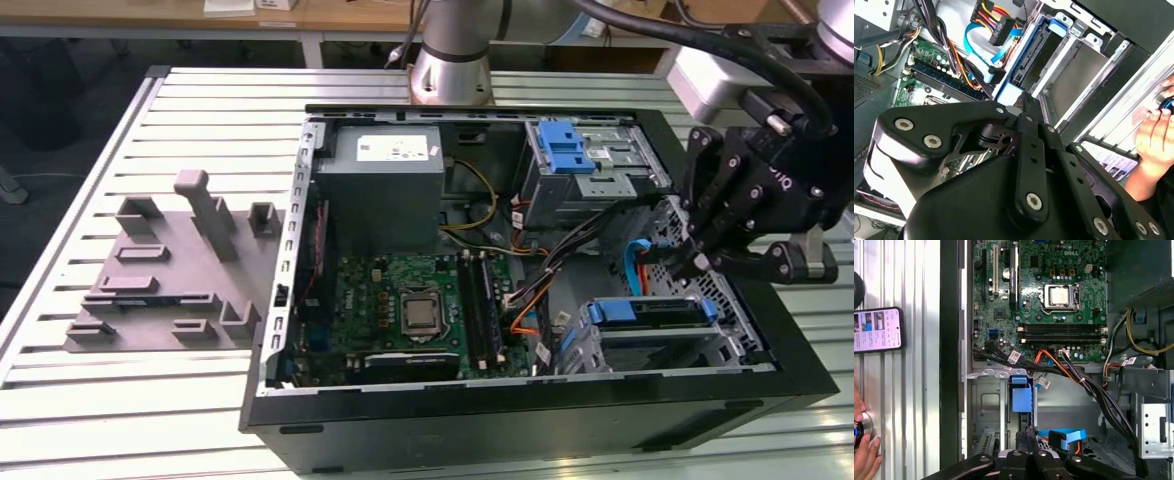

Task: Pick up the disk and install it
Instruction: 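Insert the first disk wire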

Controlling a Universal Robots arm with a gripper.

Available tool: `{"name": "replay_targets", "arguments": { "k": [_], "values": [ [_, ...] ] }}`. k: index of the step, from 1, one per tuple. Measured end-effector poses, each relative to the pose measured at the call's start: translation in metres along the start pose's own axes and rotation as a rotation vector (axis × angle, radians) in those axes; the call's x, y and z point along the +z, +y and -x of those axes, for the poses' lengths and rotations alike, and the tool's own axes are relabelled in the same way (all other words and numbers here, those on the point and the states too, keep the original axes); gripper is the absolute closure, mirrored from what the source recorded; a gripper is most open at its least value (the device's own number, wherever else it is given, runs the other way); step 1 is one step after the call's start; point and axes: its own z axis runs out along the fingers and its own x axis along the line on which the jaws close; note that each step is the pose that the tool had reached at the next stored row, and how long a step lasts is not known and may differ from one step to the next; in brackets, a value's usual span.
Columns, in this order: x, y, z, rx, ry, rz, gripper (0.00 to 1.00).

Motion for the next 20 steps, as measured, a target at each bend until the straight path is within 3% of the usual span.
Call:
{"name": "replay_targets", "arguments": {
  "k": [8,20],
  "values": [
    [-0.0001,-0.0068,0.0015,0.000,0.0000,0.0000,0.89],
    [-0.0001,-0.0079,0.0015,0.000,0.0000,-0.0004,0.89]
  ]
}}
